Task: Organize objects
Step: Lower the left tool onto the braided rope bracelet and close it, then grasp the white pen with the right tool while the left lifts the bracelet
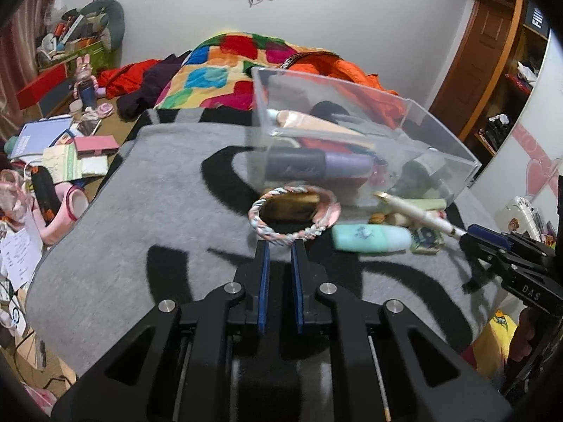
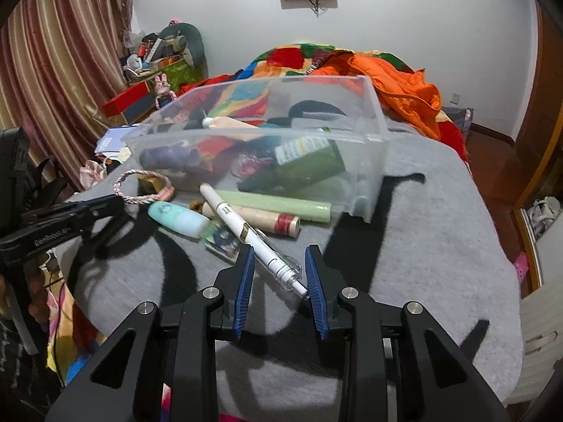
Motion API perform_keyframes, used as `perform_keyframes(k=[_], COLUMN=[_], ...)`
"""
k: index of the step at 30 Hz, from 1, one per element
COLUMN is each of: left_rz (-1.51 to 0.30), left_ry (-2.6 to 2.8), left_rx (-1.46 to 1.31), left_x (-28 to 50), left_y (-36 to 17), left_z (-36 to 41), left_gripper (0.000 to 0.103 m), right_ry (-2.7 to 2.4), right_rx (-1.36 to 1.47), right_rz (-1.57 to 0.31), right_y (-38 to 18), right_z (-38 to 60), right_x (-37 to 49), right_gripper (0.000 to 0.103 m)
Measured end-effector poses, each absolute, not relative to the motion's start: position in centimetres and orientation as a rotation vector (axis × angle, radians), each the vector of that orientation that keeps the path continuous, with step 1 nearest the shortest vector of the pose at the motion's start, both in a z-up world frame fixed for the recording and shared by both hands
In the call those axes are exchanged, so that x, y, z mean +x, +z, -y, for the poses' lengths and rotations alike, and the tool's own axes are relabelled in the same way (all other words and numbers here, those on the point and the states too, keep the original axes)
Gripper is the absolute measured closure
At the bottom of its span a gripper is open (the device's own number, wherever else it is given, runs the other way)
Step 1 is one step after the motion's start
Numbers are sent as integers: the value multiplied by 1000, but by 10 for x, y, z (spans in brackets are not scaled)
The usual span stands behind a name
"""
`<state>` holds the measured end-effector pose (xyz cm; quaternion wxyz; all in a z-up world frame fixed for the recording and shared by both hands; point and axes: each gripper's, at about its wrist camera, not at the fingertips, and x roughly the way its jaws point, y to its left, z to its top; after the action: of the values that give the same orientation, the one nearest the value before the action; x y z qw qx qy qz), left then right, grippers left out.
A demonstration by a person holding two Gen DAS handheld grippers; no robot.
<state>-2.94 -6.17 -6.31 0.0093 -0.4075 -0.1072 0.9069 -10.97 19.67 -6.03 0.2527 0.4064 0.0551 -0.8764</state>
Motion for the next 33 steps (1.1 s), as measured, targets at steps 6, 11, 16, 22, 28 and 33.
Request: perform_keyframes(k=[6,11,16,22,28,33], left_rz=[370,343,292,277,274,276], left_ry=[2803,2790,2754,2678,2633,2588], left_rx=[-1295,-1257,-1238,-1347,-1363,-1370], left_x=[-26,-32,-48,-76,-85,-87], left_y=[-62,-52,-48,-65,-67,-69], left_z=[69,60,44,40,36,31], left_gripper=[92,83,66,64,47,41], right_ry=[-2424,-2433,-2424,-2390,-2347,-2353], right_rx=[1169,1139,1074,1058,1122,1123], right_rz=[-172,-166,-170,-232,-293,-298], right_y=[-69,-60,-46,-50,-71,-75], right_z=[-213,-216,-209,-189,-175,-175], right_x=[-114,-112,-110,-115,-125,-127], right_gripper=[80,80,69,67,67,72])
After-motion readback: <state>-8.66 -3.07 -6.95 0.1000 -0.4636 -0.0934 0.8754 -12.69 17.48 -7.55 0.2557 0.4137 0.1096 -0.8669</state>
